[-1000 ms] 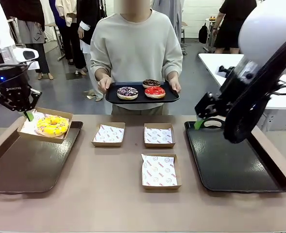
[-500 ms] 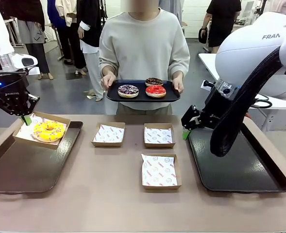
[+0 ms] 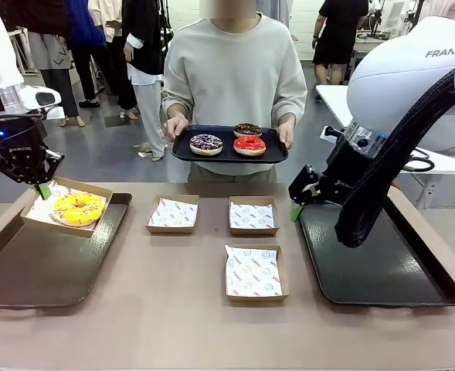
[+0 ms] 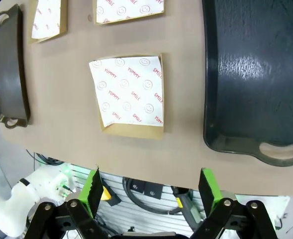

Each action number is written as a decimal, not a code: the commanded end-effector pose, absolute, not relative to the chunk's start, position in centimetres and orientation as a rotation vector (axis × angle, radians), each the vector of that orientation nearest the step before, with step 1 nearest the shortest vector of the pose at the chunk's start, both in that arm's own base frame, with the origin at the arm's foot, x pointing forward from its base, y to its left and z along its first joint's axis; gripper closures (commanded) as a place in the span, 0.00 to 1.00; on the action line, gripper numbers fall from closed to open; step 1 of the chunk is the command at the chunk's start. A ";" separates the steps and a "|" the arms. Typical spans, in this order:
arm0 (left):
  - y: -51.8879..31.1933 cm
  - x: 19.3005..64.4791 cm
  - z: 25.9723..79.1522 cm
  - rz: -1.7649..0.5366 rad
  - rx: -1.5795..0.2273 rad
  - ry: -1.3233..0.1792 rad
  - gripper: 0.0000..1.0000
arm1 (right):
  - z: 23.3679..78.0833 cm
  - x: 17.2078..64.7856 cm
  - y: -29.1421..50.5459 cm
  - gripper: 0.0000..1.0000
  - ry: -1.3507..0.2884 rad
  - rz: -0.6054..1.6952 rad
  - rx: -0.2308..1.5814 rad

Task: Individually package the donuts and arrange them on the tray.
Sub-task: Place the picked Paper togo box on the Handle tray while simultaneously picking up another Paper togo box from the table with the other hand.

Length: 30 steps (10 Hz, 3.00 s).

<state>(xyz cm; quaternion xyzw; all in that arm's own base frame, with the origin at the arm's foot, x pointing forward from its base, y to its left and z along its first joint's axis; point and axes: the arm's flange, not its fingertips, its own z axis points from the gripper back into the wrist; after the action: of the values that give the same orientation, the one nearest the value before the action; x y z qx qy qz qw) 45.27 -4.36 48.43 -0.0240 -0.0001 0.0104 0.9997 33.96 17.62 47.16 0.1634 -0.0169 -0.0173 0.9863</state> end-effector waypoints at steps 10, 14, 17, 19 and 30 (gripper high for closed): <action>0.5 42.7 41.9 -0.048 -0.055 0.008 0.99 | 37.7 34.9 24.6 0.00 -0.011 0.010 0.089; 1.7 41.1 39.7 -0.037 -0.066 -0.009 0.99 | 33.9 35.0 25.3 0.00 0.008 0.052 0.077; 2.3 40.8 39.2 -0.025 -0.073 -0.009 0.99 | 33.0 35.3 25.9 0.00 -0.021 0.054 0.040; 2.7 40.9 38.9 -0.019 -0.076 0.000 0.99 | 32.7 35.5 26.3 0.00 -0.051 0.055 0.009; 2.1 43.2 35.6 -0.003 -0.044 0.061 0.99 | 32.6 36.0 26.1 0.00 -0.065 0.026 0.013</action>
<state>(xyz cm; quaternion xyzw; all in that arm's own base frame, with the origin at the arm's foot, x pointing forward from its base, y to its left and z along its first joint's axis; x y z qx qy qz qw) 42.65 2.06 35.63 -0.0242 0.0368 -0.0039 0.9990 35.59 25.49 33.07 0.0138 -0.0240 0.0204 0.9994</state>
